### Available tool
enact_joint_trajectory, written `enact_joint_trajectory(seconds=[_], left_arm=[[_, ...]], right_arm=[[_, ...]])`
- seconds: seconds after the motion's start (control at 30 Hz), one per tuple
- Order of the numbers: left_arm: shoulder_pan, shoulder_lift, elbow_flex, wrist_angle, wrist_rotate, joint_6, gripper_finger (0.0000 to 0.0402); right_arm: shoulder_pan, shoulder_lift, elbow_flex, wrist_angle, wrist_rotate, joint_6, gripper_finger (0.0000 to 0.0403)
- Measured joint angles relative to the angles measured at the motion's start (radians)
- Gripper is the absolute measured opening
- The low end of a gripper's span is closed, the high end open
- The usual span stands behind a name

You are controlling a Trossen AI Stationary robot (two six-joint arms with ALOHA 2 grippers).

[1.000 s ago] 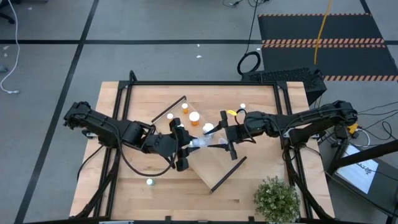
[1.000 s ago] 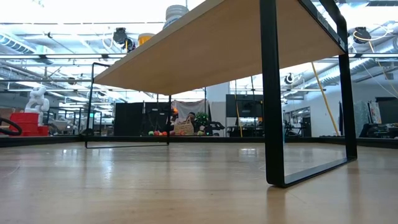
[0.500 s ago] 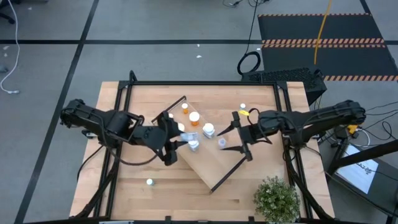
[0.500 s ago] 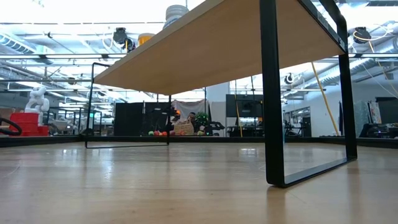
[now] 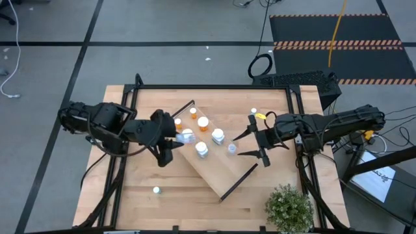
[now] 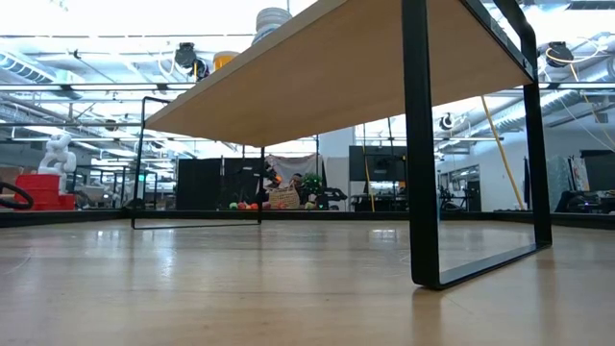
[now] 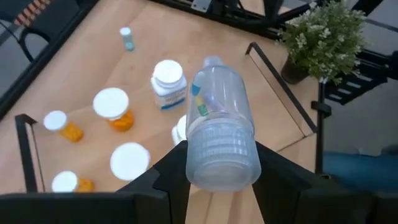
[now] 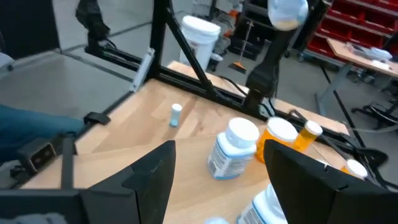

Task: Pick and place medicine bottles onto shelf by color
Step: Put the transparent pill bottle on the shelf aligned with the transparent pill bottle

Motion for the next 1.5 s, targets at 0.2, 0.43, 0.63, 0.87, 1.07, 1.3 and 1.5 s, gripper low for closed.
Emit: enact_joint_trajectory(seconds=[0.2,0.43,0.63,0.87,1.07,1.3,1.5], left_arm=[[0.024,0.004,0.002,-0.022,0.113,-0.03,0.0148],[0.034,0.039,0.002,-0.044,0.122,-0.044,0.0149],[0.034,0.08,0.001,-0.042,0.117,-0.024,0.0149],[0.027,0.139,0.001,-0.045,0.136,-0.018,0.0155],[0.024,0.175,0.001,-0.043,0.152,-0.018,0.0156],[0.023,0.176,0.001,-0.037,0.152,-0.014,0.0156],[0.028,0.176,0.001,-0.019,0.151,0.004,0.0157]], right_arm=[[0.0,0.021,0.0,-0.001,0.113,0.001,0.0238],[0.0,0.102,-0.001,0.246,0.121,0.117,0.0238],[0.0,0.272,-0.001,0.521,0.114,0.275,0.0241],[-0.035,0.399,0.038,0.605,-0.049,0.343,0.0284],[-0.039,0.47,0.076,0.603,-0.094,0.348,0.0303],[-0.041,0.488,0.087,0.605,-0.094,0.33,0.0289],[-0.042,0.488,0.087,0.598,-0.095,0.322,0.026]])
